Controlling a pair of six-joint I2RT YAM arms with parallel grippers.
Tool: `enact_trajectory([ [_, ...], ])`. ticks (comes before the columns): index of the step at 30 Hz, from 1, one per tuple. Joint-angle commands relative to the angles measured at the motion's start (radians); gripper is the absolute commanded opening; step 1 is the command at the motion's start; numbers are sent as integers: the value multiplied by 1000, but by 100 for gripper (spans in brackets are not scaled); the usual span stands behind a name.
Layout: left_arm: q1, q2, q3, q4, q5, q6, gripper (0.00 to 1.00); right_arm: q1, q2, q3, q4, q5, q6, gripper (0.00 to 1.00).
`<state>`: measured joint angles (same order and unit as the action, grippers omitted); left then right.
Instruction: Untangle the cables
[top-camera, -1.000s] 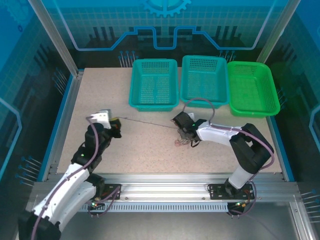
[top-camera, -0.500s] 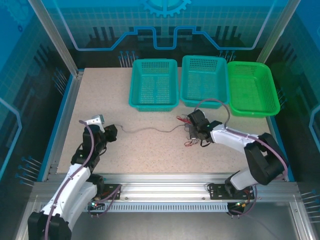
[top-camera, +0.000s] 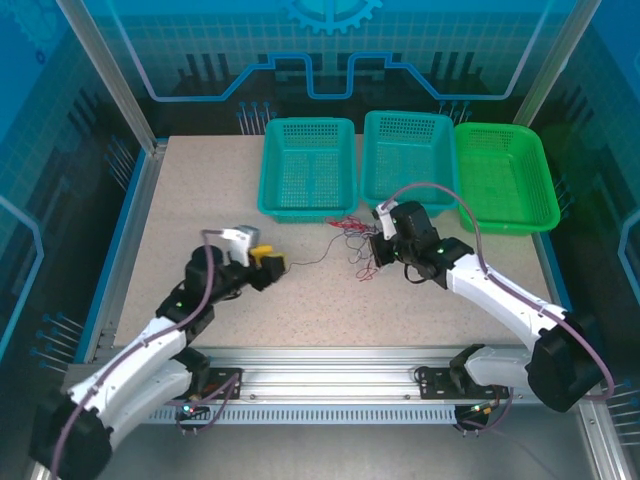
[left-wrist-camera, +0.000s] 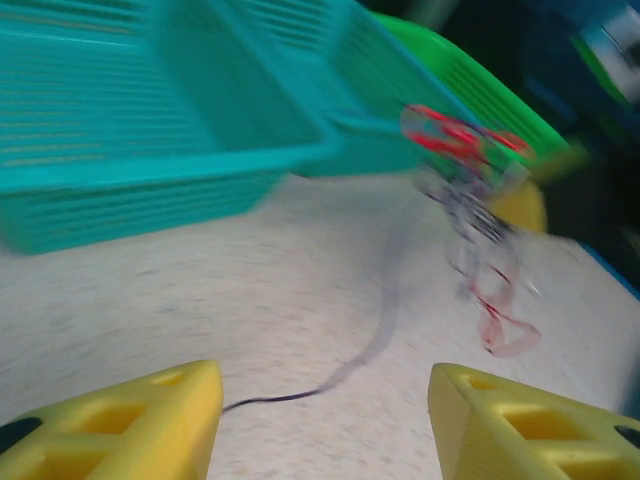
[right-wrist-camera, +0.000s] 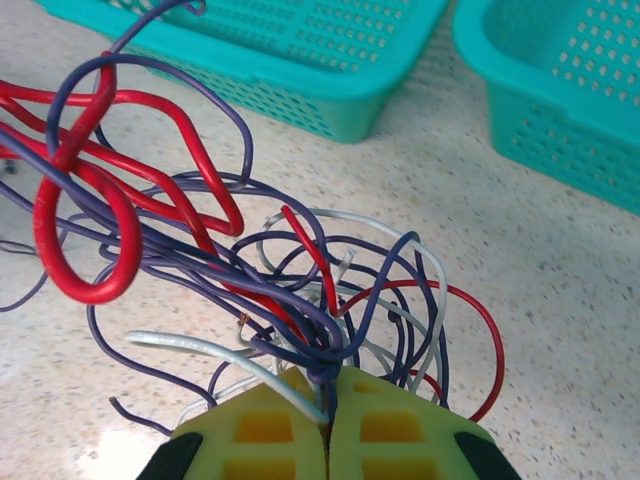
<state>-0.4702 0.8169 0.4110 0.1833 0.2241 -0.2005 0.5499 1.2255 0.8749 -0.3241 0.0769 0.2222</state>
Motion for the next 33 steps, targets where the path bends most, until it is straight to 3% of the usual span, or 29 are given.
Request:
enact_trajectory([
  [1, -95, 109, 86, 43, 20, 248, 59, 13, -40, 58, -42, -114, -47, 0],
  [5, -130, 275, 161, 68, 21, 286, 60, 20, -62, 68, -53, -192, -61, 0],
  [11, -139, 456, 223, 174, 27, 256, 60, 54, -86, 73, -63, -193, -59, 0],
  [12, -139, 472, 224, 194, 6, 238, 54, 59, -87, 71, -63, -184, -60, 0],
  [13, -140, 482, 225, 207, -18, 222, 42, 61, -87, 68, -64, -170, -56, 0],
  [15, -140, 482, 221, 217, -79, 195, 0, 62, -86, 60, -62, -124, -43, 0],
  [18, -140, 429, 195, 210, -205, 143, 0, 61, -75, 20, -44, -3, 20, 0],
  [21, -129, 320, 156, 183, -314, 76, 0, 44, -42, -80, -20, 170, 200, 0],
  [26, -52, 109, 91, 72, -401, -38, 0, -107, -8, -233, -32, 254, 460, 4],
  [29, 1, 48, 77, 17, -341, -69, 0, -131, -27, -272, -16, 300, 462, 5],
  [33, -2, 97, 76, 79, -133, -54, 0, -101, -14, -236, 21, 179, 365, 12],
])
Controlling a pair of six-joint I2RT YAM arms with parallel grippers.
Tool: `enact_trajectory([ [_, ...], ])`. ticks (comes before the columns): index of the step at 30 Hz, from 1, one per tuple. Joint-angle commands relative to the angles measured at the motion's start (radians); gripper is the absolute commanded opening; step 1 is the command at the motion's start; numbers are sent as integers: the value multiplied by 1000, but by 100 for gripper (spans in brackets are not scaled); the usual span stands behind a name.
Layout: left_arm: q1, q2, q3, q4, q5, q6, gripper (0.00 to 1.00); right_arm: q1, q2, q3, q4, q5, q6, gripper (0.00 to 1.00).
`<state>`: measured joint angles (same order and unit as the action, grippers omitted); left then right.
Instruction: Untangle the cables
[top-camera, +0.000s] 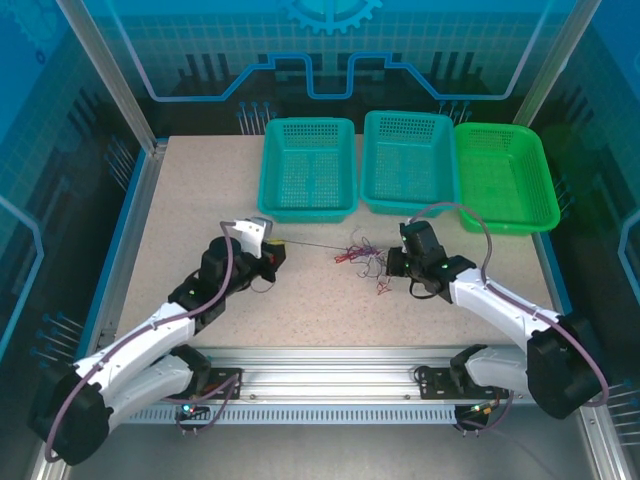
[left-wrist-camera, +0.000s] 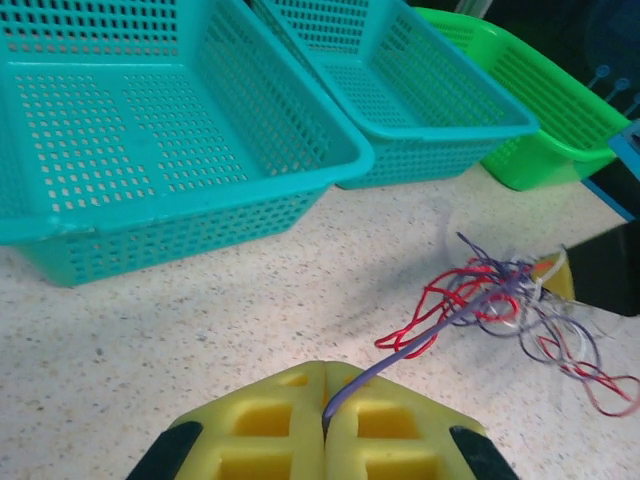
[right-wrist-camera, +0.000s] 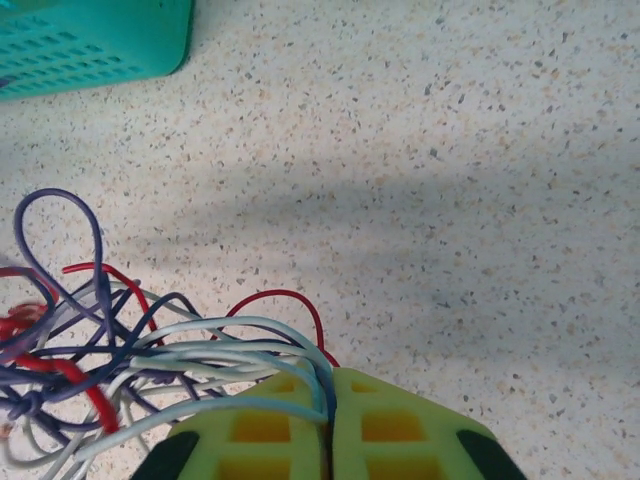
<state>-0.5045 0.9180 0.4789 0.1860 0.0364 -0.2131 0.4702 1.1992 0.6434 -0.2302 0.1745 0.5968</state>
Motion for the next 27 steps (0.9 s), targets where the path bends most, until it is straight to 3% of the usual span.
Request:
enact_trajectory([
  [1, 26, 24, 8, 97, 85, -45, 0, 0, 21, 18, -76, 56, -36, 14],
  [7, -10, 128, 13, 95, 30, -48, 0, 161, 80, 159, -104, 33, -182, 35],
  [17, -10, 130, 4, -1, -67, -75, 0, 275, 352, 339, -90, 101, -190, 54],
  [20, -10, 98, -2, -33, -113, -88, 0, 275, 452, 404, -167, 220, -107, 56],
  [27, -7, -13, 8, -172, -320, -141, 0, 303, 565, 374, -233, 305, 150, 60],
])
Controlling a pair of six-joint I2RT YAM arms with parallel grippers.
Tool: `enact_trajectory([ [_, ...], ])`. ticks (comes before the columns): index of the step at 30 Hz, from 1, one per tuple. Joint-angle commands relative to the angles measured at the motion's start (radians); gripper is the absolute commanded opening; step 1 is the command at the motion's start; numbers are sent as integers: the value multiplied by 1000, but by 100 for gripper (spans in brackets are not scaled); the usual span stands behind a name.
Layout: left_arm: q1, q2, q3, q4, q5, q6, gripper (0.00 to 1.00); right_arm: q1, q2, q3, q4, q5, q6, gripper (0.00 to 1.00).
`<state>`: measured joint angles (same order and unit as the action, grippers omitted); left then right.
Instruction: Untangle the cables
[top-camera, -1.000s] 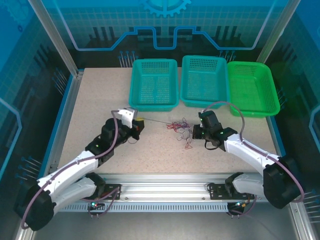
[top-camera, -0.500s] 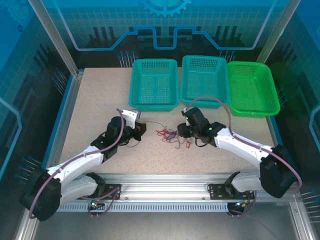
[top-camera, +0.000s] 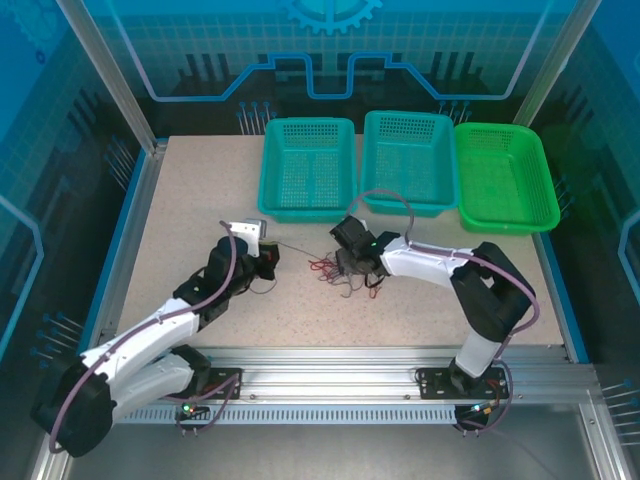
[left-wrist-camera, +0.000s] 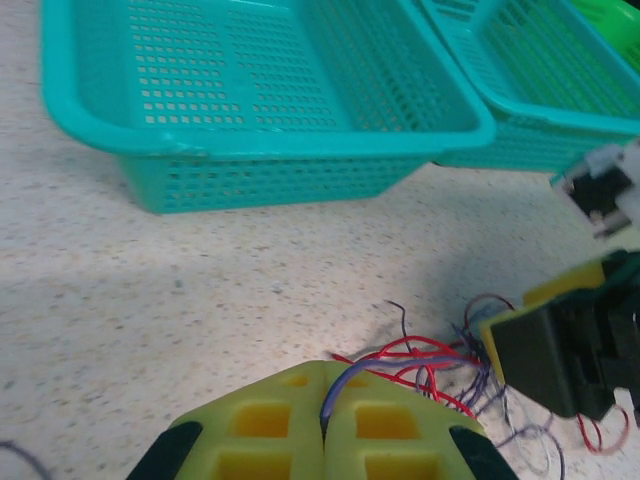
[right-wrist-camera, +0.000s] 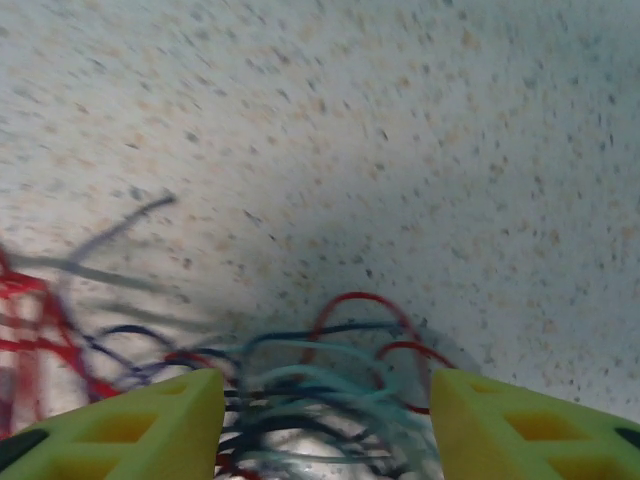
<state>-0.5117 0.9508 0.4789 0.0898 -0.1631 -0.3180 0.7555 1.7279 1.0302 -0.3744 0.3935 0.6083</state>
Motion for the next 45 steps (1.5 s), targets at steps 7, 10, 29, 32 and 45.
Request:
enact_trajectory([
  [7, 107, -178, 27, -328, -351, -173, 0, -124, -98, -183, -46, 122, 209, 23],
  [10, 187, -227, -5, -334, -271, -205, 0, -214, -186, -265, 20, 77, 191, 2],
  [29, 194, -147, -8, -270, -120, -153, 0, 153, 107, 203, 112, -460, -197, 64],
  [32, 194, -167, -5, -297, -131, -154, 0, 171, 229, 300, 56, -419, -209, 66],
  [45, 245, -342, -38, -396, -302, -214, 0, -25, 0, -3, 78, -190, -46, 0],
])
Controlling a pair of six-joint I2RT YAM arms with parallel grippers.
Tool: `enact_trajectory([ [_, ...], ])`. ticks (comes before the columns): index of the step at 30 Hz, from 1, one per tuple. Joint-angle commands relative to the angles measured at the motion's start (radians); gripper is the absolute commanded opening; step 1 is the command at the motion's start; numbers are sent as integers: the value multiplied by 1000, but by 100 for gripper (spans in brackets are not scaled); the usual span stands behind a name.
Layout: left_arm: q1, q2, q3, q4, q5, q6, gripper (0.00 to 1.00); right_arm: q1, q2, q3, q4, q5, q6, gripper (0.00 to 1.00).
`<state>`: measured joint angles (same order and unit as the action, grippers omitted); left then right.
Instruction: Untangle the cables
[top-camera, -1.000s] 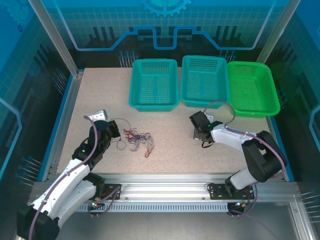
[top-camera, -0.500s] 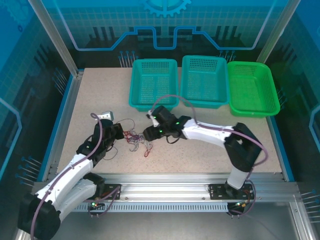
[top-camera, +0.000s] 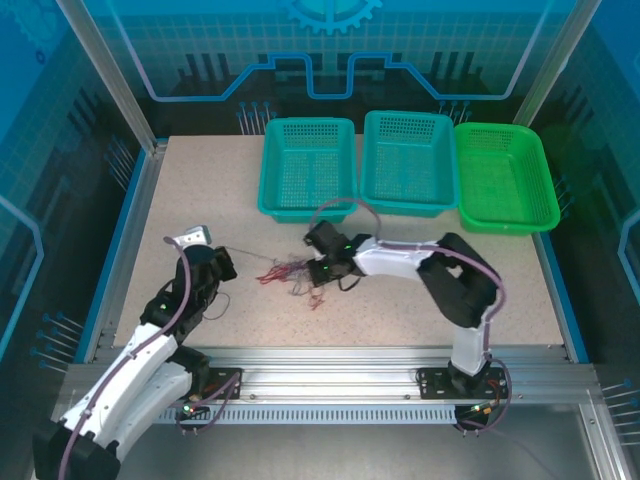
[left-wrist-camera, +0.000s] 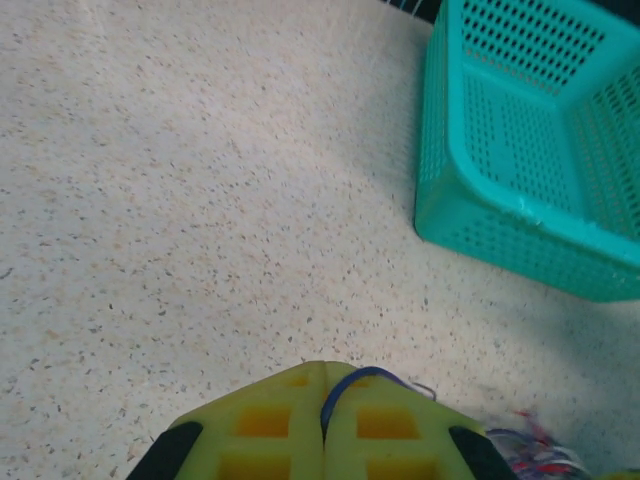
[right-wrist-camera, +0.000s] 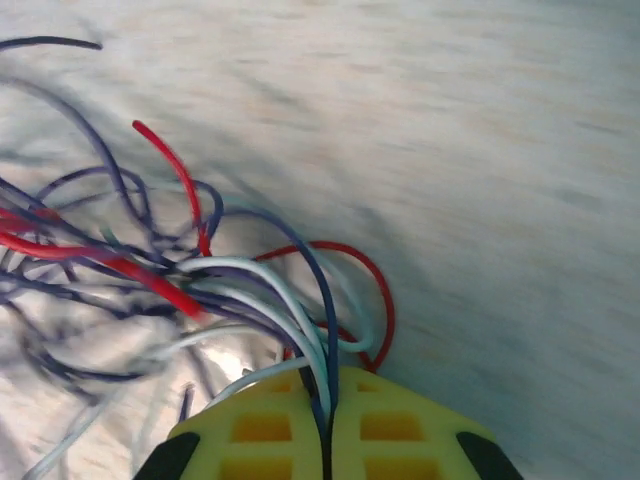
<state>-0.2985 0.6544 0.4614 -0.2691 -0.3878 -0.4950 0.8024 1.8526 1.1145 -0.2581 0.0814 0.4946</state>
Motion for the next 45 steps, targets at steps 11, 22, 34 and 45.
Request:
enact_trajectory([
  [11, 85, -41, -42, -26, -25, -54, 0, -495, -670, -417, -147, 238, 157, 0],
  [22, 45, 191, -68, 267, 360, 91, 26, -399, -672, -390, -50, 55, 52, 0],
  [34, -256, 275, -33, 533, 477, 561, 63, -336, -733, -271, -122, -66, -131, 0],
  [45, -301, 737, 53, 981, 280, 929, 71, -264, -867, -200, -204, -162, -280, 0],
])
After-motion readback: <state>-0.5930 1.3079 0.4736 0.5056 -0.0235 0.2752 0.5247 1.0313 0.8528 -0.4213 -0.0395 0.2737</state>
